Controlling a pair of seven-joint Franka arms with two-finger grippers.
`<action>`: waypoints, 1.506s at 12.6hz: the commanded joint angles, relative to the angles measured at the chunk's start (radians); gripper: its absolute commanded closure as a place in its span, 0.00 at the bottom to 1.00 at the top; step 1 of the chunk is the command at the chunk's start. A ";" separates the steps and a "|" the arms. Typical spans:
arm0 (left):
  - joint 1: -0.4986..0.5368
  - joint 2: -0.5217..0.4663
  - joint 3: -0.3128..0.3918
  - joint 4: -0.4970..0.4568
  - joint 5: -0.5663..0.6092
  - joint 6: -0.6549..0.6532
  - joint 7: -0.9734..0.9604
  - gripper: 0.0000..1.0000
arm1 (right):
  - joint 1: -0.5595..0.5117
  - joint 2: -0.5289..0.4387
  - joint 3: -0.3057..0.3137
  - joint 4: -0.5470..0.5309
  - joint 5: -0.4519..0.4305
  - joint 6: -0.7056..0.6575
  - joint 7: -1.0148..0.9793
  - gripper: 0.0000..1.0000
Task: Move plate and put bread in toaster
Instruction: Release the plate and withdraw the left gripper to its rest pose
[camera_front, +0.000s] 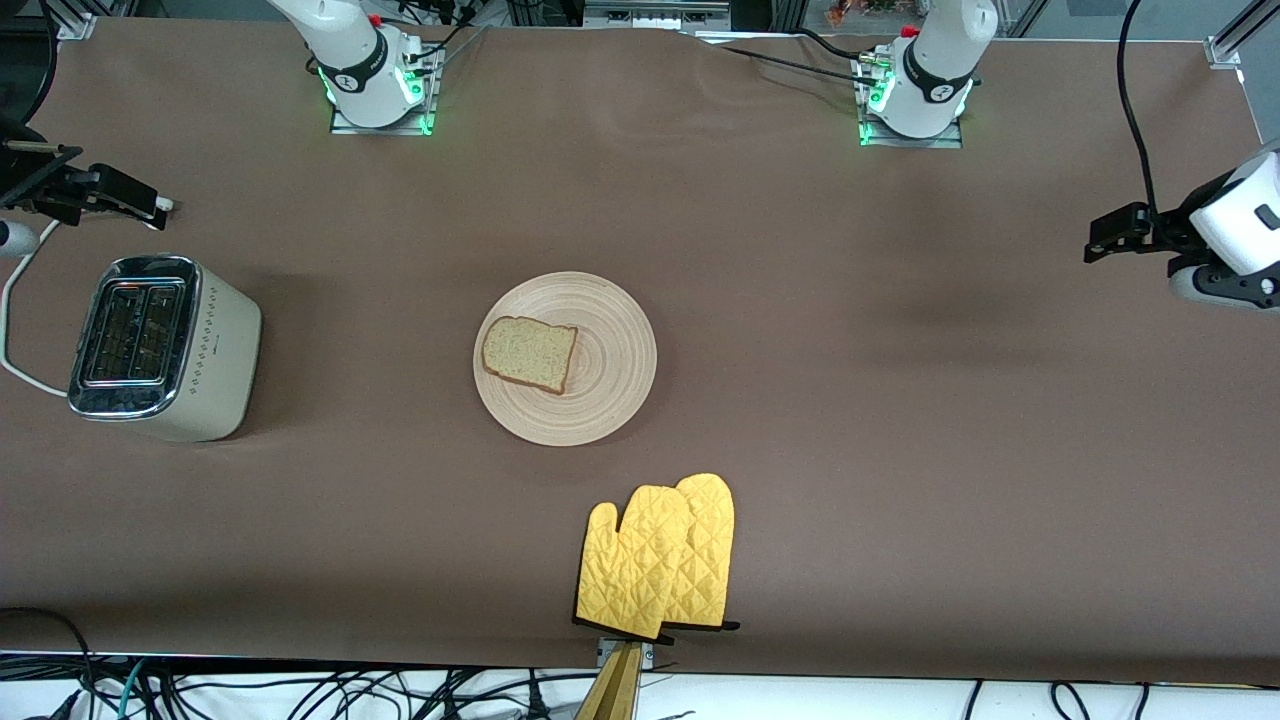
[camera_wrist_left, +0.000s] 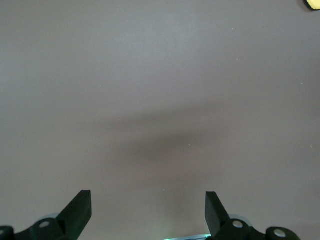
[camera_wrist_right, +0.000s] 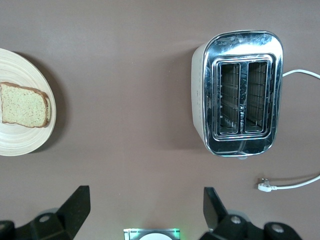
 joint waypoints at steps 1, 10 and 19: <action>-0.004 0.019 -0.001 0.042 0.015 -0.023 -0.024 0.00 | -0.002 -0.013 0.001 -0.001 0.014 -0.009 -0.004 0.00; -0.018 -0.021 -0.050 0.013 -0.019 -0.002 -0.218 0.00 | -0.002 -0.007 -0.001 0.003 0.014 -0.009 -0.009 0.00; -0.021 -0.006 -0.051 0.039 -0.035 0.000 -0.258 0.00 | -0.007 0.022 -0.038 0.005 0.016 -0.060 0.002 0.00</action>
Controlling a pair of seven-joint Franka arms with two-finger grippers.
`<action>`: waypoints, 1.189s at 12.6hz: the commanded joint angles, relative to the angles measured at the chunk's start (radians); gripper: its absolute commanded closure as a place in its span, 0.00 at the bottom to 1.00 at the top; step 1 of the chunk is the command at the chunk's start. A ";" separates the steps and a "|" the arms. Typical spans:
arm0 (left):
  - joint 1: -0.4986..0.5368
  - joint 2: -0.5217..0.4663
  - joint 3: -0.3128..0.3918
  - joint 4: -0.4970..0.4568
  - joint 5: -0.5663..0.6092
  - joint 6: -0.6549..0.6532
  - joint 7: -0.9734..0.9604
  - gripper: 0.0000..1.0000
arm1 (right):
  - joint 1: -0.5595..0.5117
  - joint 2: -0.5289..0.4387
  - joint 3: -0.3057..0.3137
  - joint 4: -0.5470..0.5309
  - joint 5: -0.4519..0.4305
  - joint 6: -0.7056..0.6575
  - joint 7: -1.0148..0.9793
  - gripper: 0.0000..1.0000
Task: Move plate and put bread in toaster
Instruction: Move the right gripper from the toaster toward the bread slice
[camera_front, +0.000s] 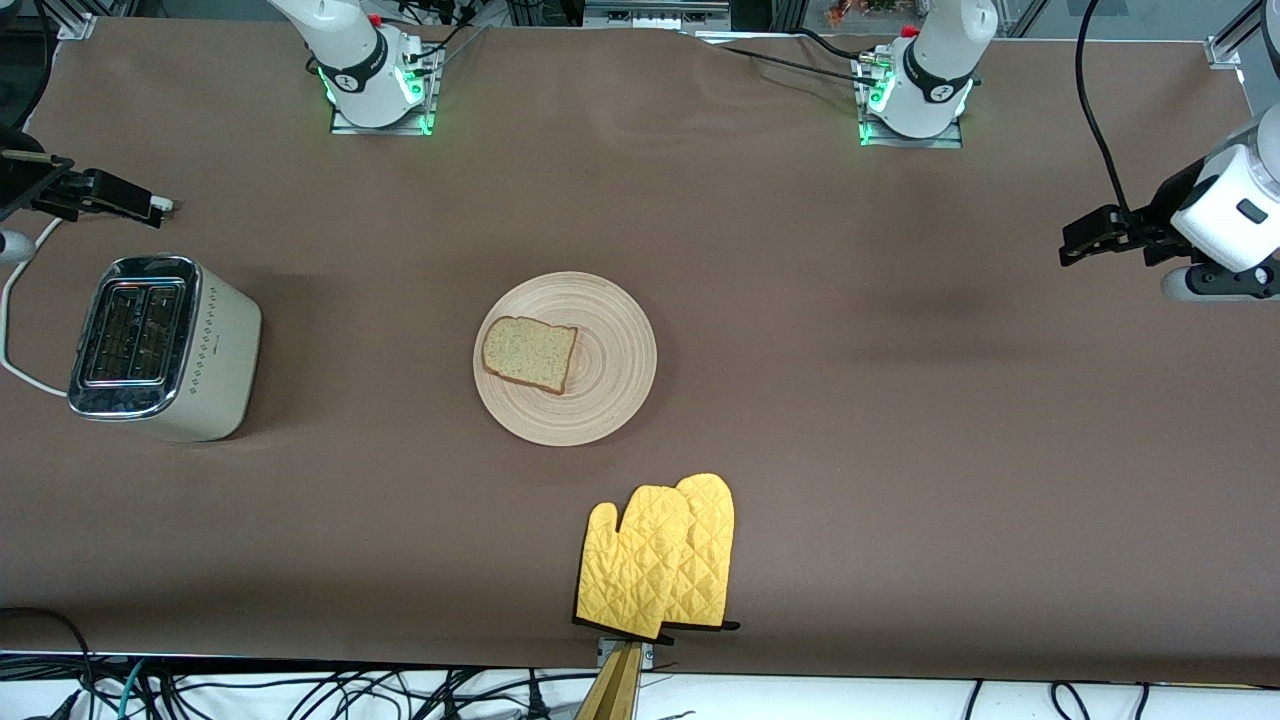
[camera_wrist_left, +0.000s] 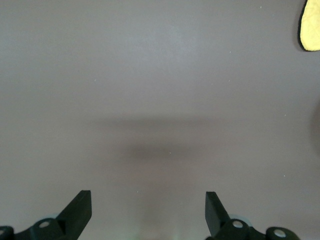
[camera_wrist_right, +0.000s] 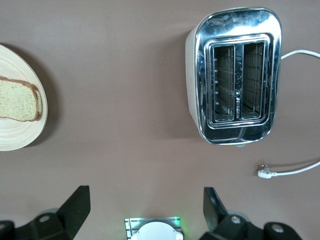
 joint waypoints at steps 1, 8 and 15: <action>-0.006 0.012 -0.001 0.025 -0.015 -0.002 0.001 0.00 | -0.003 0.019 -0.001 0.006 0.013 -0.016 -0.010 0.00; -0.006 0.014 0.001 0.053 -0.007 0.002 0.004 0.00 | 0.017 0.137 0.011 0.014 0.055 0.035 -0.010 0.00; 0.007 0.015 0.004 0.053 -0.020 0.041 0.016 0.00 | 0.052 0.141 0.013 0.012 0.059 0.035 -0.001 0.00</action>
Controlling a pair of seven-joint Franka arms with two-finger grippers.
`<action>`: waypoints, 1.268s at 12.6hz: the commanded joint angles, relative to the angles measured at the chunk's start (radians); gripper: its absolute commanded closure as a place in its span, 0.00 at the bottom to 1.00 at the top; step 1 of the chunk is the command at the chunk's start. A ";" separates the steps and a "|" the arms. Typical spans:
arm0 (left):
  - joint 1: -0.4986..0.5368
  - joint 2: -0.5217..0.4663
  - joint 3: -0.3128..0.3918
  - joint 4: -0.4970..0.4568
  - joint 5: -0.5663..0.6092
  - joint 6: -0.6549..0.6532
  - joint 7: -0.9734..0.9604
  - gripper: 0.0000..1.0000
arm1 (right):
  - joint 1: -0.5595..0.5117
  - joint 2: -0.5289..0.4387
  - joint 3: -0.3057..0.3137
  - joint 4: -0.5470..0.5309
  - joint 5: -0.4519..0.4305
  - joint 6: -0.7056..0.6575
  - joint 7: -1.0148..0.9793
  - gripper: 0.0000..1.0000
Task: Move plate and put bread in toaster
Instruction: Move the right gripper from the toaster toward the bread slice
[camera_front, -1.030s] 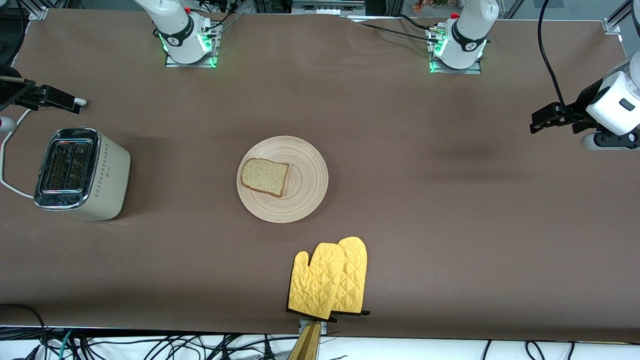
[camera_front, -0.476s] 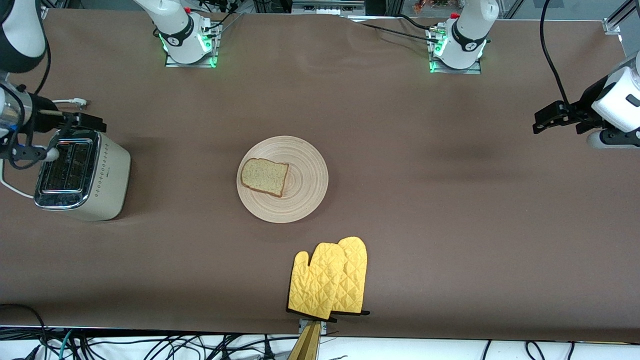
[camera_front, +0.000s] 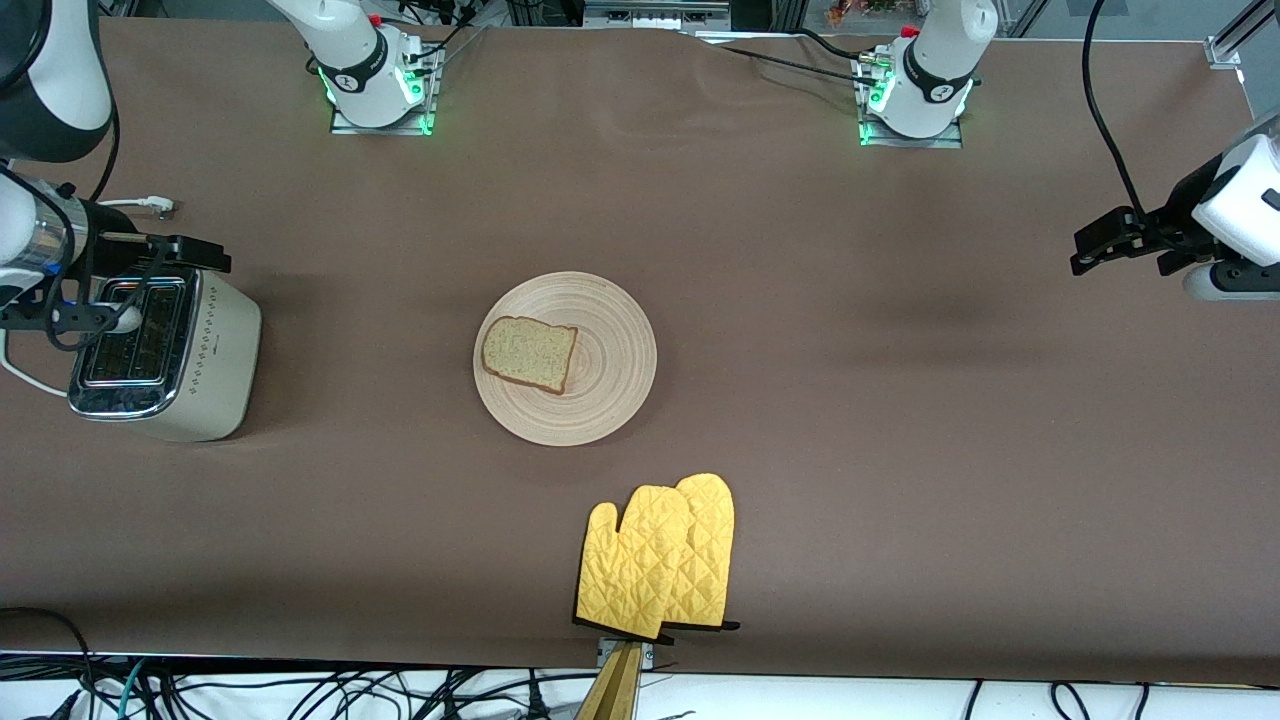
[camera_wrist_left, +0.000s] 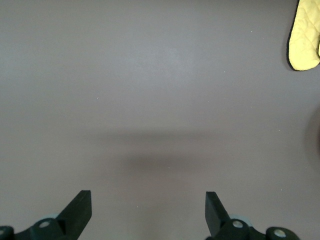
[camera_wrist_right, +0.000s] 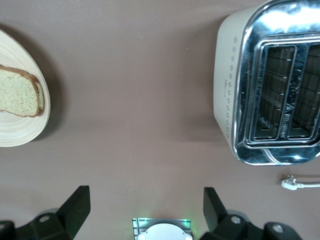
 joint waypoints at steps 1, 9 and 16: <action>0.006 0.017 0.002 0.026 -0.020 -0.002 0.014 0.00 | 0.004 -0.005 -0.001 0.011 0.013 -0.006 -0.001 0.00; 0.006 0.017 0.004 0.026 -0.024 -0.003 0.010 0.00 | -0.008 -0.004 -0.010 0.005 0.013 -0.008 -0.010 0.00; 0.006 0.017 0.001 0.026 -0.026 -0.003 0.005 0.00 | -0.002 0.037 -0.009 -0.005 0.013 0.056 -0.010 0.01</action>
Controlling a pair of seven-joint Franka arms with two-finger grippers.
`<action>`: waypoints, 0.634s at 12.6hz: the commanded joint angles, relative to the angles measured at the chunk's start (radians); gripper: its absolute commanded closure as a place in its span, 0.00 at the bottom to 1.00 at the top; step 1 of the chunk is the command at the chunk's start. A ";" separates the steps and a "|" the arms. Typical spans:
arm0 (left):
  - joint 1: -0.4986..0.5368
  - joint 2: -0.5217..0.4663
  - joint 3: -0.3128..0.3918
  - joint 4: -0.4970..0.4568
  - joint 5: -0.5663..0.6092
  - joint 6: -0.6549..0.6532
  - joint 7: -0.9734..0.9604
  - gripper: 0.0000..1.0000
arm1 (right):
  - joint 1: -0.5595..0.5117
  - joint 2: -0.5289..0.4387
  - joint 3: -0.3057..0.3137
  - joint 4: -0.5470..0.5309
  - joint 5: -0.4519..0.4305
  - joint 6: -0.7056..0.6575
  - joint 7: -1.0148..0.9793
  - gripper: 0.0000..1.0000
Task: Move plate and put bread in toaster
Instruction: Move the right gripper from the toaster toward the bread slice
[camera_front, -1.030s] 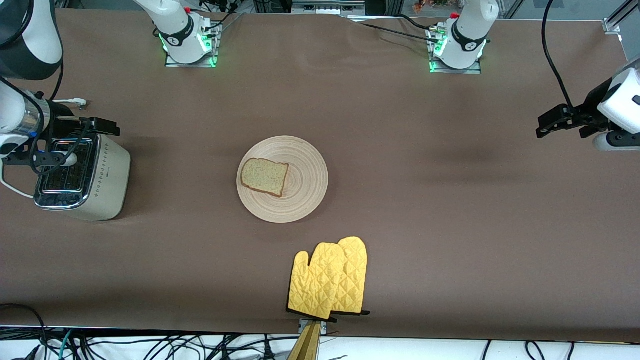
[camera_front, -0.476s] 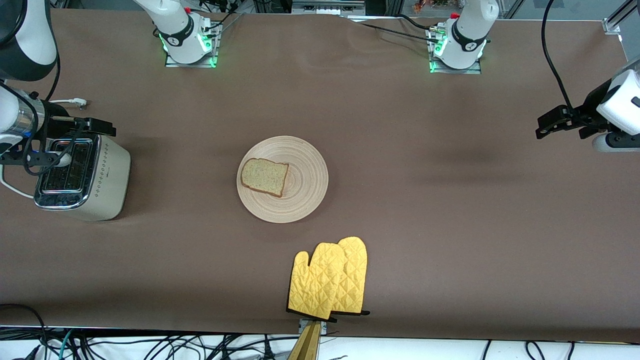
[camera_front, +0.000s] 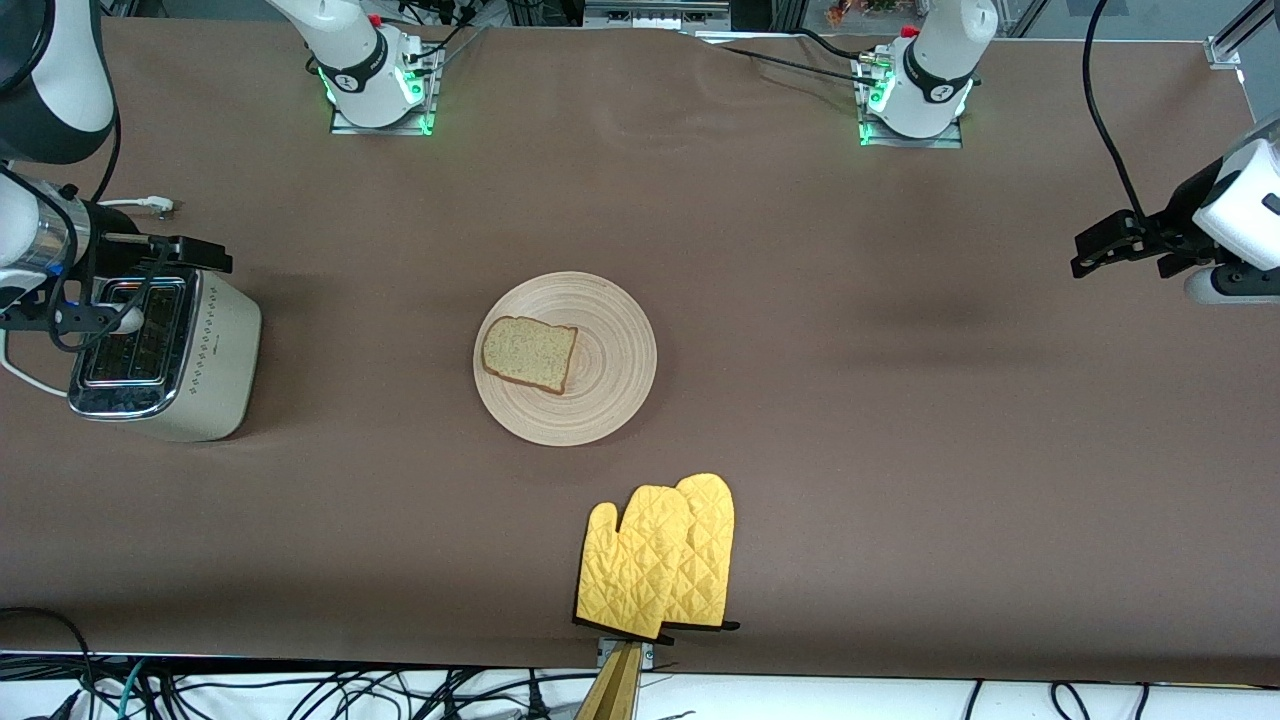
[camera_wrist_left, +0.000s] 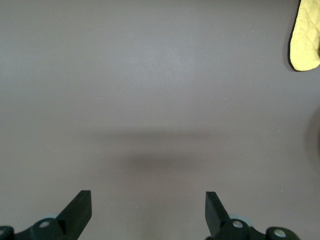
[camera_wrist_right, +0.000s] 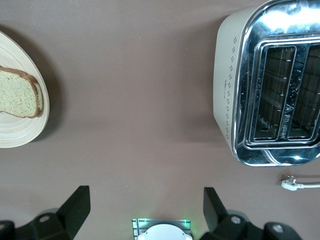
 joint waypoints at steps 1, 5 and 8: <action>0.006 0.013 0.000 0.026 -0.025 -0.004 0.005 0.00 | -0.006 0.050 -0.001 -0.007 0.020 0.076 -0.013 0.01; 0.004 0.011 -0.003 0.026 -0.025 -0.004 0.002 0.00 | -0.014 0.142 -0.004 -0.051 0.253 0.186 -0.036 0.01; 0.002 0.009 -0.003 0.026 -0.025 -0.004 0.002 0.00 | 0.044 0.148 0.028 -0.158 0.261 0.344 -0.016 0.08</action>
